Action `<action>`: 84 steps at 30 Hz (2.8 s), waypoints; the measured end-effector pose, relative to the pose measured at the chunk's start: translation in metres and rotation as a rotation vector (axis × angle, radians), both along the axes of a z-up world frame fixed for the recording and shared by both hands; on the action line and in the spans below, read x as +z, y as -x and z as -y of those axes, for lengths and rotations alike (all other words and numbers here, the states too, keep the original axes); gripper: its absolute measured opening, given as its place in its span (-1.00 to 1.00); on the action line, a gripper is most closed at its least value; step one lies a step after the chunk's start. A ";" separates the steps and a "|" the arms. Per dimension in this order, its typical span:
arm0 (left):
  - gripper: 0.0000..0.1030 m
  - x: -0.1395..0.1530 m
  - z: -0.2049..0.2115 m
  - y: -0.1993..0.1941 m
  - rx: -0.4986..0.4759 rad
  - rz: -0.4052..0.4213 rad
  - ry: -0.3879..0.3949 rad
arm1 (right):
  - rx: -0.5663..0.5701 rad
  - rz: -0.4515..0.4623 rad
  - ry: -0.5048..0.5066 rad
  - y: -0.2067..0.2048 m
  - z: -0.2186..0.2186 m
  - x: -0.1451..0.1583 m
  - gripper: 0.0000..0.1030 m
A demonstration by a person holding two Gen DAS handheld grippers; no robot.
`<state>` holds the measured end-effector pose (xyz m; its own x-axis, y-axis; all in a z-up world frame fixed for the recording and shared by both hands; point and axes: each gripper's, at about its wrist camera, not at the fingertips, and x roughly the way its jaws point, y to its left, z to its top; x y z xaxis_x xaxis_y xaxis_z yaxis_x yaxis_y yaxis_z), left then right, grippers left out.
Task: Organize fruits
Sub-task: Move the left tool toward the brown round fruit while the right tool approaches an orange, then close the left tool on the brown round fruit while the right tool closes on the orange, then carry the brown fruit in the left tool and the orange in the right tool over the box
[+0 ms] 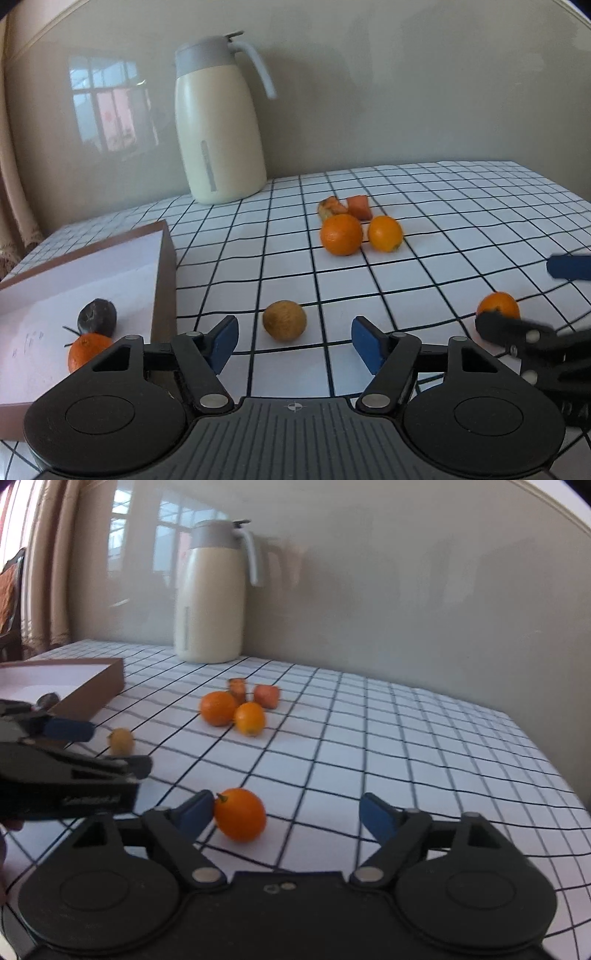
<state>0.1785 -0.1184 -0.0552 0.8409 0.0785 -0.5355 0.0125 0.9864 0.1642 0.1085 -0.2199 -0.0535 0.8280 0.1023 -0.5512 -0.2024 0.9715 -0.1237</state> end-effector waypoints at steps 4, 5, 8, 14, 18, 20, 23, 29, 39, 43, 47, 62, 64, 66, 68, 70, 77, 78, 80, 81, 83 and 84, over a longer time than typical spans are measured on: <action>0.32 0.000 0.000 -0.003 0.002 -0.019 -0.010 | 0.018 -0.043 0.003 -0.004 -0.005 -0.004 -0.04; 0.30 0.000 -0.001 -0.003 0.005 -0.020 -0.003 | 0.019 -0.047 0.001 -0.004 -0.006 -0.004 -0.09; 0.18 0.003 -0.005 -0.009 0.024 -0.021 0.016 | 0.022 -0.051 -0.005 -0.004 -0.005 -0.005 -0.18; 0.05 0.002 -0.007 -0.016 0.041 -0.026 -0.011 | 0.018 -0.056 -0.017 -0.005 -0.004 -0.004 -0.44; -0.14 0.002 -0.008 -0.015 0.047 -0.035 -0.042 | 0.015 -0.057 -0.019 -0.005 -0.004 -0.005 -0.46; -0.25 0.002 -0.009 -0.015 0.046 -0.036 -0.057 | 0.015 -0.056 -0.017 -0.005 -0.004 -0.005 -0.47; -0.26 0.002 -0.002 -0.010 0.030 -0.015 -0.117 | 0.014 -0.056 -0.019 -0.006 -0.004 -0.005 -0.47; -0.26 0.002 0.004 -0.009 0.019 -0.032 -0.120 | 0.015 -0.057 -0.021 -0.005 -0.004 -0.004 -0.47; -0.48 0.002 0.003 -0.011 0.004 -0.035 -0.080 | 0.016 -0.072 -0.048 -0.006 -0.002 -0.003 -0.61; -0.48 0.008 0.007 -0.003 -0.023 -0.010 -0.074 | 0.002 -0.071 -0.058 -0.004 0.000 -0.001 -0.62; -0.48 0.011 0.007 0.003 -0.045 -0.019 -0.028 | -0.007 -0.064 -0.062 -0.001 0.002 0.002 -0.62; -0.48 0.046 -0.012 0.041 -0.073 0.075 -0.009 | 0.005 0.029 -0.062 0.023 -0.011 0.035 -0.63; -0.48 0.052 -0.019 0.048 -0.071 0.089 -0.009 | 0.015 0.040 -0.058 0.027 -0.015 0.040 -0.63; -0.48 0.057 -0.026 0.053 -0.064 0.104 -0.008 | 0.026 0.054 -0.058 0.030 -0.020 0.046 -0.63; -0.48 0.061 -0.035 0.059 -0.054 0.116 -0.008 | 0.035 0.064 -0.058 0.032 -0.027 0.050 -0.63; -0.48 0.066 -0.044 0.065 -0.042 0.131 -0.006 | 0.051 0.078 -0.059 0.035 -0.034 0.055 -0.62; -0.48 0.071 -0.075 0.086 0.002 0.160 -0.002 | 0.119 0.120 -0.039 0.044 -0.062 0.064 -0.62; -0.48 0.072 -0.080 0.088 0.010 0.161 0.004 | 0.132 0.125 -0.037 0.045 -0.066 0.065 -0.62; -0.48 0.073 -0.087 0.094 0.024 0.175 0.006 | 0.155 0.137 -0.037 0.046 -0.074 0.067 -0.62; -0.48 0.073 -0.091 0.097 0.032 0.180 0.008 | 0.167 0.146 -0.040 0.047 -0.077 0.069 -0.62; -0.48 0.075 -0.101 0.102 0.048 0.187 0.020 | 0.191 0.165 -0.046 0.050 -0.085 0.072 -0.62; -0.48 0.075 -0.104 0.103 0.056 0.193 0.021 | 0.203 0.172 -0.048 0.051 -0.090 0.073 -0.62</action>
